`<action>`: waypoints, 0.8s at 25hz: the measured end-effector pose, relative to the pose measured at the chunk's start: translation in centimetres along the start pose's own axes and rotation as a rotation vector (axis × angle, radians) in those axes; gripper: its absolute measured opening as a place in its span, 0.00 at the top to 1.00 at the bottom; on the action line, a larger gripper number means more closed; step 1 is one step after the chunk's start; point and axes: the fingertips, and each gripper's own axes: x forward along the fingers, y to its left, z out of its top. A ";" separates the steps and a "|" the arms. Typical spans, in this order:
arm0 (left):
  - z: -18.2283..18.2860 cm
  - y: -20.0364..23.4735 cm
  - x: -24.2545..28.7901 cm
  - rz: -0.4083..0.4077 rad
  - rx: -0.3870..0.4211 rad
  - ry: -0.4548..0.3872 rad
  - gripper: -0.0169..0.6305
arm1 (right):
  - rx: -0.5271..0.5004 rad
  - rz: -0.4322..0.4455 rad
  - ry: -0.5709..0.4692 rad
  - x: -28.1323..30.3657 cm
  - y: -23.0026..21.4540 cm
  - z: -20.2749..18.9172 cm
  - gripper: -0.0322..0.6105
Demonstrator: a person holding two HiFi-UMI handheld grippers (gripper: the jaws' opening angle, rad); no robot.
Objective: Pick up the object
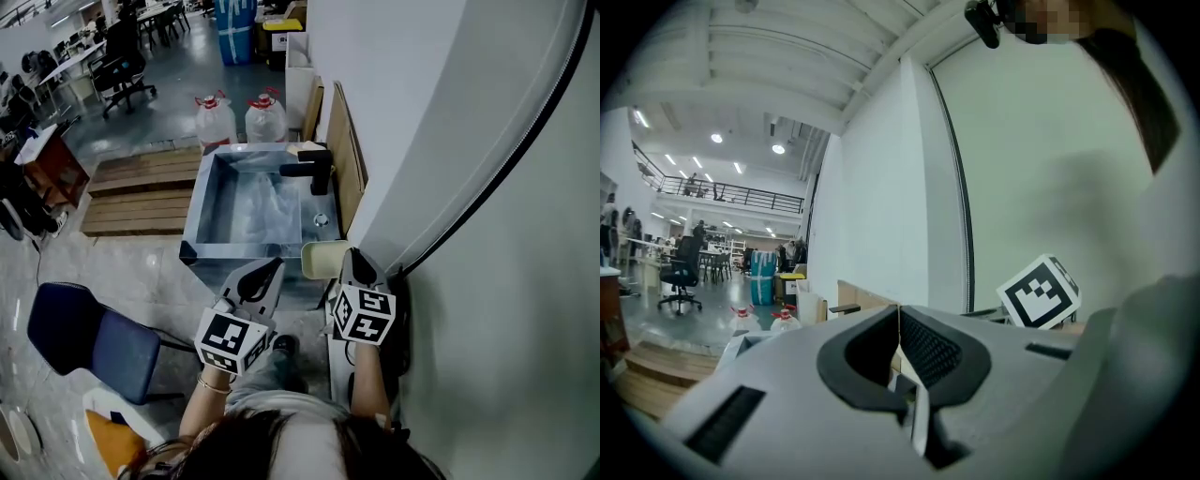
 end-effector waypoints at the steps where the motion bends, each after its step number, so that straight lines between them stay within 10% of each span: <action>1: 0.1 -0.2 -0.2 0.000 -0.001 -0.003 0.96 | 0.001 0.001 -0.007 -0.4 0.1 0.2 0.90; 20: 1.5 -4.0 -4.8 0.003 0.025 -0.039 0.96 | -0.044 0.016 -0.121 -8.1 1.4 2.8 0.90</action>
